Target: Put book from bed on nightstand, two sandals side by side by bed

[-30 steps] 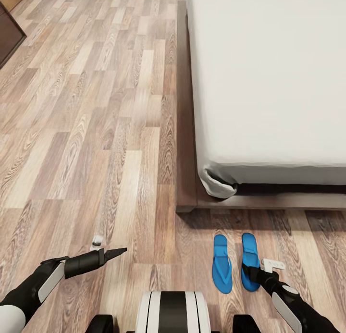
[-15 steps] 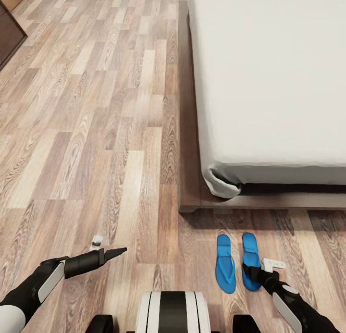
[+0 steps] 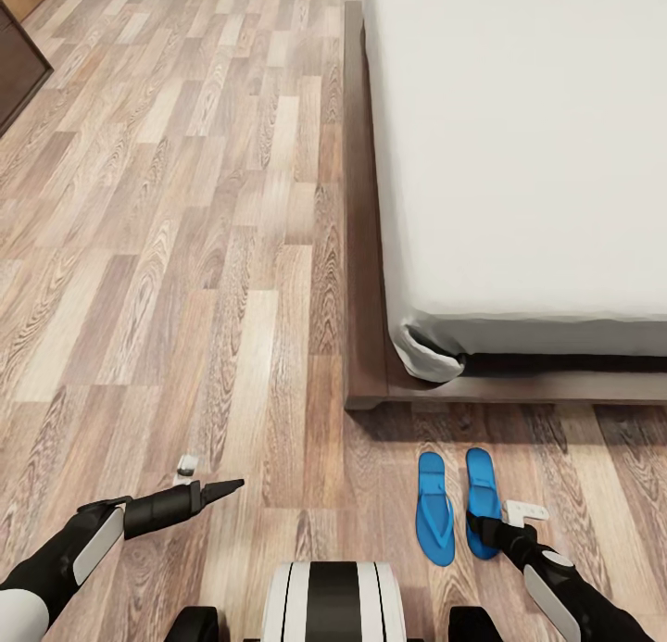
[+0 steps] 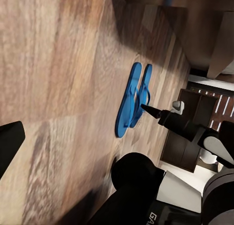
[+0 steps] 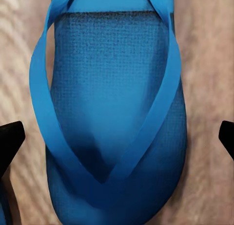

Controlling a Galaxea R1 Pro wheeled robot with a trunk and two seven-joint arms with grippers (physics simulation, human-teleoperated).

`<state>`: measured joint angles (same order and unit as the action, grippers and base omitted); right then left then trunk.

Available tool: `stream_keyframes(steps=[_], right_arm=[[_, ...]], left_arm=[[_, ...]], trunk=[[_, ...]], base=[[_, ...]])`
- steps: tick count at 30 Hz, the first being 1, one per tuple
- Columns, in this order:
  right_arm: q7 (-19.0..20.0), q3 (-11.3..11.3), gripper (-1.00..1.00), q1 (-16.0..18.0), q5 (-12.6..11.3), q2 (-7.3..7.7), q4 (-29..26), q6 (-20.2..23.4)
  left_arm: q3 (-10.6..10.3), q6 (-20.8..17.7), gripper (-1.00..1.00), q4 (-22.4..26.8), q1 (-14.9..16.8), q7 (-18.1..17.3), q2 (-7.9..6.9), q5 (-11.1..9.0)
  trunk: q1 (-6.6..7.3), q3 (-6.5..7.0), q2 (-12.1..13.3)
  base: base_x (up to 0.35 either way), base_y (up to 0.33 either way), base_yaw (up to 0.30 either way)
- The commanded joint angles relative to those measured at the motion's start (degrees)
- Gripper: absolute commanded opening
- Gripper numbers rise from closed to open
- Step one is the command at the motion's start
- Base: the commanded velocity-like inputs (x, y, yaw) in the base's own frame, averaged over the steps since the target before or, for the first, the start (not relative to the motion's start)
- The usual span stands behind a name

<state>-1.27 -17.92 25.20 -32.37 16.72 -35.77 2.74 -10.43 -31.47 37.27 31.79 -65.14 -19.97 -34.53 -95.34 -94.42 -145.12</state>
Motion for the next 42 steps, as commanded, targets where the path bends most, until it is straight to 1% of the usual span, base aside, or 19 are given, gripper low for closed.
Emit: stream_keyframes(steps=[1,11,27,32,34,35,36,37,38,39,40,41,42], right_arm=[[-0.1,-0.3,1.00,0.0,-0.4,0.07,-0.1,0.2],[-0.1,-0.3,1.00,0.0,-0.4,0.12,-0.1,0.2],[0.3,-0.2,1.00,0.0,-0.7,0.24,-0.2,0.2],[0.4,-0.1,1.00,0.0,-1.0,0.57,-0.2,0.3],[0.5,-0.1,1.00,0.0,-1.0,1.50,-0.2,0.3],[0.5,-0.1,1.00,0.0,-1.1,2.57,-0.2,0.4],[0.6,-0.1,1.00,0.0,-1.2,3.23,-0.2,0.4],[0.8,-0.1,1.00,0.0,-1.3,4.68,-0.2,0.5],[1.1,-0.1,1.00,0.0,-1.5,5.41,-0.2,0.5],[2.2,-0.1,1.00,0.0,-2.2,6.77,-0.2,0.6],[3.0,-0.1,1.00,0.0,-2.7,7.35,-0.2,0.7],[5.0,0.0,1.00,0.0,-4.3,8.31,-0.2,0.8],[7.4,0.0,1.00,0.0,-6.6,9.05,-0.1,0.9]], left_arm=[[-0.3,-0.5,1.00,0.0,0.0,0.0,-0.07,-0.5],[-0.3,-0.5,1.00,0.0,0.0,0.0,-0.07,-0.5],[-0.4,-0.5,1.00,0.0,0.0,0.0,0.00,-0.4],[-0.4,-0.5,1.00,0.0,0.0,0.0,0.56,-0.4],[-0.4,-0.5,1.00,0.0,0.0,0.1,0.73,-0.4],[-0.5,-0.5,1.00,0.0,0.0,0.1,0.79,-0.4],[-0.4,-0.4,1.00,0.0,0.0,0.1,0.81,-0.4],[-0.5,-0.4,1.00,0.0,0.0,0.1,0.84,-0.4],[-0.5,-0.4,1.00,0.0,0.0,0.1,0.85,-0.4],[-0.5,-0.4,1.00,0.0,0.0,0.1,0.87,-0.4],[-0.5,-0.4,1.00,0.0,0.0,0.1,0.87,-0.4],[-0.5,-0.4,1.00,0.0,0.0,0.2,0.88,-0.4],[-0.5,-0.4,1.00,0.0,0.0,0.4,0.95,-0.4]], trunk=[[0.01,-0.03,0.0],[0.01,-0.03,0.0],[0.42,3.51,0.2],[0.55,4.62,0.3],[0.60,5.06,0.3],[0.63,5.29,0.3],[0.65,5.51,0.3],[0.68,5.73,0.3],[0.71,5.95,0.3],[0.73,6.17,0.4],[0.76,6.39,0.4],[0.78,6.62,0.4],[0.81,6.84,0.4]], base=[[0.000,0.000,0.000],[0.000,0.000,0.000],[0.000,0.000,0.000],[0.000,0.000,0.000],[0.000,0.000,0.000],[0.000,0.000,0.000],[0.000,0.000,0.000],[0.000,0.000,0.000],[0.000,0.000,0.000],[0.000,0.000,0.000],[0.000,0.000,0.000],[0.000,0.000,0.000],[0.000,0.000,0.000]])
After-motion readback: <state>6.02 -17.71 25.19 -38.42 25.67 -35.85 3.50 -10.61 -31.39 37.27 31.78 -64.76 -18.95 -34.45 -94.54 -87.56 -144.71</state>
